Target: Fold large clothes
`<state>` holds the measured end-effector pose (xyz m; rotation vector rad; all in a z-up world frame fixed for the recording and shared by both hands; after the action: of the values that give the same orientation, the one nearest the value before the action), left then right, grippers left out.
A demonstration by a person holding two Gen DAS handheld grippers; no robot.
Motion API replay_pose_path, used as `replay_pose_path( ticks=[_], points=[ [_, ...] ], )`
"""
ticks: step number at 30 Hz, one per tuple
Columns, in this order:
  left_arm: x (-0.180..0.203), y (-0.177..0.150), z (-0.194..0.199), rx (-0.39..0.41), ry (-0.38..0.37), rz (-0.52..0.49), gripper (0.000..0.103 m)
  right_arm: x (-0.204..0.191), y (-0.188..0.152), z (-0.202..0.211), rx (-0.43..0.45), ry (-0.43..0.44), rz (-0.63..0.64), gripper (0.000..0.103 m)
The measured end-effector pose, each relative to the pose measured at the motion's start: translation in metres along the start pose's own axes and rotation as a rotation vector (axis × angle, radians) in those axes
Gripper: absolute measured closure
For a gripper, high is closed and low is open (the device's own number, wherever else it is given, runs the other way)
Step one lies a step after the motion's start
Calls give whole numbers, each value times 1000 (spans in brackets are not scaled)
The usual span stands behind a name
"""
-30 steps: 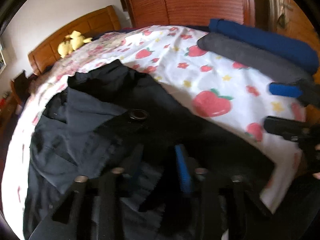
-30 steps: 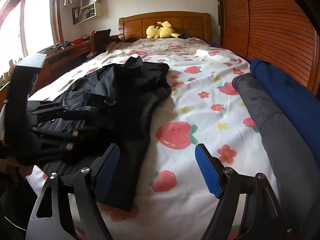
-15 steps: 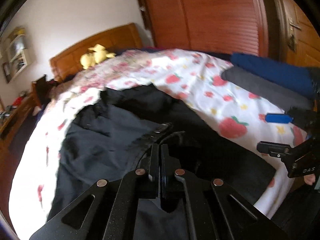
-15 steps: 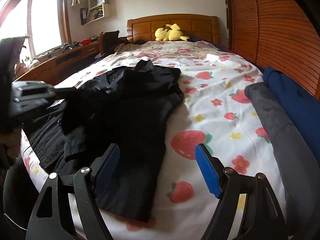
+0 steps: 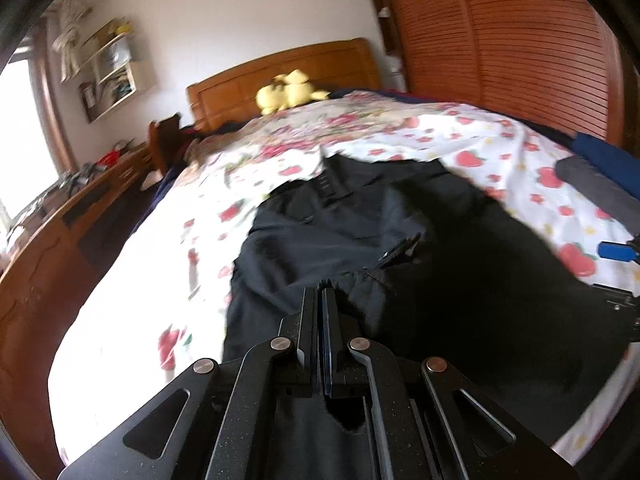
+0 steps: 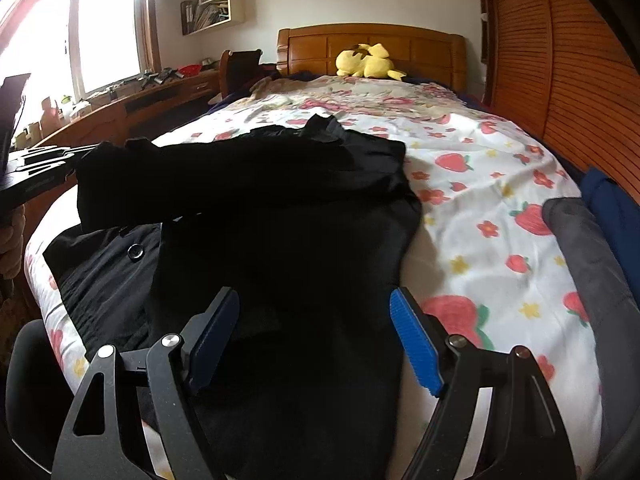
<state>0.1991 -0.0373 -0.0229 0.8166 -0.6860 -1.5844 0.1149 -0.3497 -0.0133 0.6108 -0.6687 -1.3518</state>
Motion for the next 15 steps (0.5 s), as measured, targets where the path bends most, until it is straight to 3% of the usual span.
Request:
replay_pose_path(
  ticks=[10,15],
  points=[
    [-22,-13,-17,-33,52,61,101,-36,15,-26,-16,22,26,24],
    [-34,-23,-23,-70,40,117,99,-46,17,-33,-24,31,35,24]
  ],
)
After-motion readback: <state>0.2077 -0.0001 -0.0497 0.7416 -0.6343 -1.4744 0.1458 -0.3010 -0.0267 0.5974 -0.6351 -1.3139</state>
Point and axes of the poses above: each gripper's, at about its wrist camera, not at the fingertips, and z roughly against the way its jaws point, x to its right, y to its top, the point moved 3 cm from there along -z, roughly the way its jaws point, and after that the axes turned 7 degrees about -y, right-handed, at the moved point
